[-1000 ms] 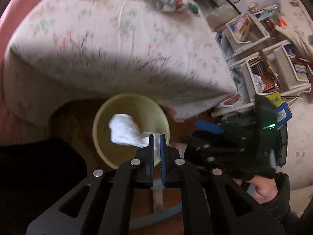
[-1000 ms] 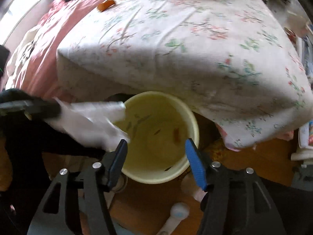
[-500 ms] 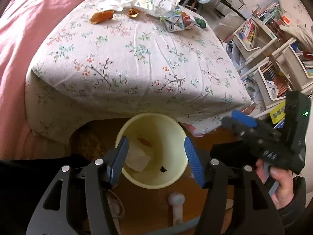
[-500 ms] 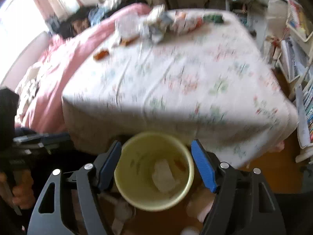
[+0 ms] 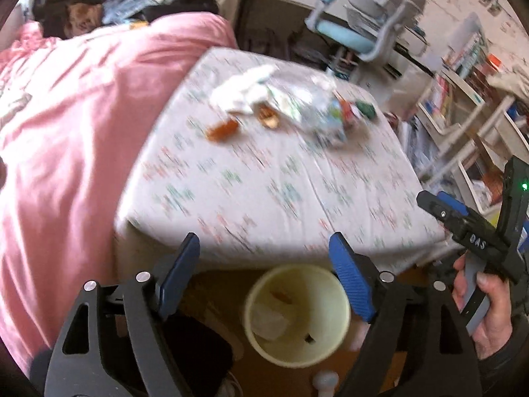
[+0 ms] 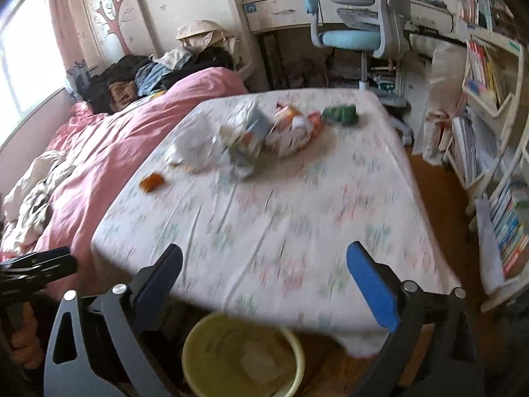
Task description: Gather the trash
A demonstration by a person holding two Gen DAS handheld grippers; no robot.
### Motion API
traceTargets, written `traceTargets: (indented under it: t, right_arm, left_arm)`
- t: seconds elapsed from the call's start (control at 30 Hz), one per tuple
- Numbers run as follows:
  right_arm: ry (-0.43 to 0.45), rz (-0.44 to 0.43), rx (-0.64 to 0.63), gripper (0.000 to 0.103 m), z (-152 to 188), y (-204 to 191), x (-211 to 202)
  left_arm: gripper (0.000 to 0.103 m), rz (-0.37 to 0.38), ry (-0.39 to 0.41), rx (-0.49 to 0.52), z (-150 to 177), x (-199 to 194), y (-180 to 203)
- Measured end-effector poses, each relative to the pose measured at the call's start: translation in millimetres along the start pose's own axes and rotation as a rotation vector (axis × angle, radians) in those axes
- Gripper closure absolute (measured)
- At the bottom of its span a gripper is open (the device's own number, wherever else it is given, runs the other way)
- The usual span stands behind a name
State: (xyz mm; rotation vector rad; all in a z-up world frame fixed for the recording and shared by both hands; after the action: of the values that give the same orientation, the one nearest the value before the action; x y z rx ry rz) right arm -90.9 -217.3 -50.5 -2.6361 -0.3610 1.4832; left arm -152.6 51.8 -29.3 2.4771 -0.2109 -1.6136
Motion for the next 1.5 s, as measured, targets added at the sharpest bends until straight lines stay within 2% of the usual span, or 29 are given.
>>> traceTargets:
  t: [0.17, 0.43, 0.6, 0.73, 1.0, 1.17, 1.33, 1.5]
  right_arm:
    - [-0.015, 0.03, 0.005, 0.008, -37.6, 10.4, 24.8]
    - [-0.041, 0.072, 0.022, 0.008, -93.5, 34.7, 76.1]
    - [-0.056, 0.086, 0.035, 0.008, -119.6, 46.0, 98.8]
    - [-0.09, 0.093, 0.027, 0.008, -127.4, 48.8, 119.2]
    - [-0.123, 0.119, -0.001, 0.007, -129.1, 48.7, 145.2]
    - [-0.125, 0.126, -0.01, 0.007, -129.8, 48.7, 143.9]
    - [-0.146, 0.188, -0.042, 0.007, -130.5, 41.4, 148.8]
    - [-0.147, 0.182, -0.038, 0.007, -131.0, 44.1, 148.5]
  left_arm:
    - [0.021, -0.036, 0.034, -0.041, -29.0, 0.4, -19.3]
    - [0.02, -0.109, 0.026, -0.063, -80.9, 25.0, -40.7]
    - [0.017, -0.1, 0.019, -0.1, -103.5, 40.0, -44.2]
    - [0.017, -0.109, -0.024, -0.112, -109.9, 54.8, -45.5]
    - [0.016, -0.117, -0.059, -0.188, -111.2, 67.0, -63.8]
    - [0.014, -0.132, -0.055, -0.195, -109.2, 67.9, -66.5]
    - [0.014, -0.163, -0.065, -0.189, -108.2, 71.1, -63.6]
    - [0.014, -0.174, -0.032, -0.181, -112.9, 64.4, -43.5]
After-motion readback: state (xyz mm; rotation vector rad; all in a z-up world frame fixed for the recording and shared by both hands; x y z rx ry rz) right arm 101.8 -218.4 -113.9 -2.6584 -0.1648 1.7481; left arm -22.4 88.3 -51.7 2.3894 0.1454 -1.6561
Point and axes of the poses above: each gripper's, at about its wrist camera, not at the fingertips, and x roughly the way its jaws point, y to its right, z to its underside, the point moved 2 cm from there along x, roughly the way its jaws point, and after that the axes turned 11 degrees about -y, right-handed, at the moved point
